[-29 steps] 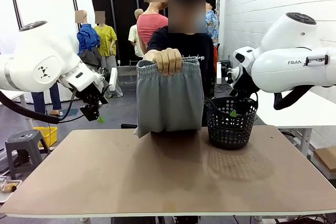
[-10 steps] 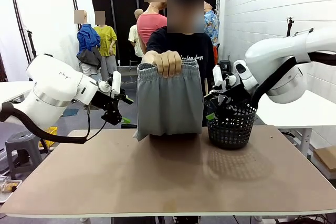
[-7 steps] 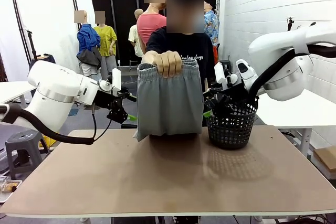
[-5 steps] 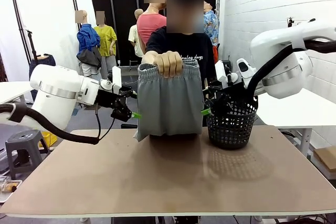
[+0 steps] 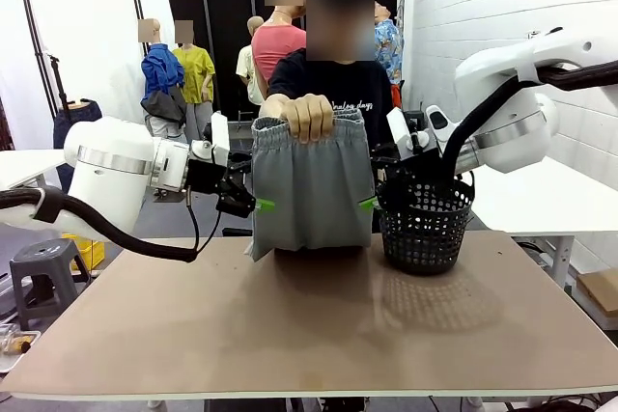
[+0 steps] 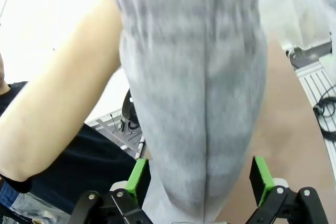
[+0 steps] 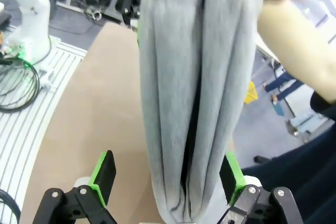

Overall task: Fold the training pants.
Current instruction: Grab both ends of the Training pants handed by a person, then release the ends of the Training pants and then grab the overlapped ends.

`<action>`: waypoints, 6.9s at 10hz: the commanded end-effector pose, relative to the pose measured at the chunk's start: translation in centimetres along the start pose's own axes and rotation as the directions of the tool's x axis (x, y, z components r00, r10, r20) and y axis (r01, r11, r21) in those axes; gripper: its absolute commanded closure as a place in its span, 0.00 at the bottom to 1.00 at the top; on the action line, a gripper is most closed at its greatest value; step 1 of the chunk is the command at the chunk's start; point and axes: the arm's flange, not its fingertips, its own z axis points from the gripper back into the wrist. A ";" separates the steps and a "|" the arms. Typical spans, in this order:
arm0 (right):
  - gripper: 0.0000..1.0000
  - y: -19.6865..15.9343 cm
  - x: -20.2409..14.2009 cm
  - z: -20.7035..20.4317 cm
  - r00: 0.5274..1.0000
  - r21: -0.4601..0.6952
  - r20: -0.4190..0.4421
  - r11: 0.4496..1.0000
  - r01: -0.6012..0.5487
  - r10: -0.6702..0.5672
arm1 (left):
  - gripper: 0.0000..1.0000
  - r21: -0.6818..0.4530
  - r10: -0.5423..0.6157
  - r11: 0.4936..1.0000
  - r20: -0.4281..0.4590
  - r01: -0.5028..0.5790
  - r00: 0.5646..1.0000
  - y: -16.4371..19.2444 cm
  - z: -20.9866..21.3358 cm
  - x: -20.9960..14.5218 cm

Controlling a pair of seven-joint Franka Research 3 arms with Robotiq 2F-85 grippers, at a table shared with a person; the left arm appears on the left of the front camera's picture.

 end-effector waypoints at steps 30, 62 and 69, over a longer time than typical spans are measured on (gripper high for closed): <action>1.00 -2.3 -0.1 -3.1 0.902 0.240 0.337 0.951 0.193 -0.268 | 1.00 -0.129 0.269 0.962 0.298 -0.240 0.916 1.2 -2.2 -0.2; 1.00 -2.3 -0.1 -3.1 0.902 0.240 0.337 0.951 0.193 -0.268 | 1.00 -0.129 0.269 0.962 0.298 -0.240 0.916 1.2 -2.2 -0.2; 1.00 -2.3 -0.1 -3.1 0.902 0.240 0.337 0.951 0.193 -0.268 | 1.00 -0.129 0.269 0.962 0.298 -0.240 0.916 1.2 -2.2 -0.2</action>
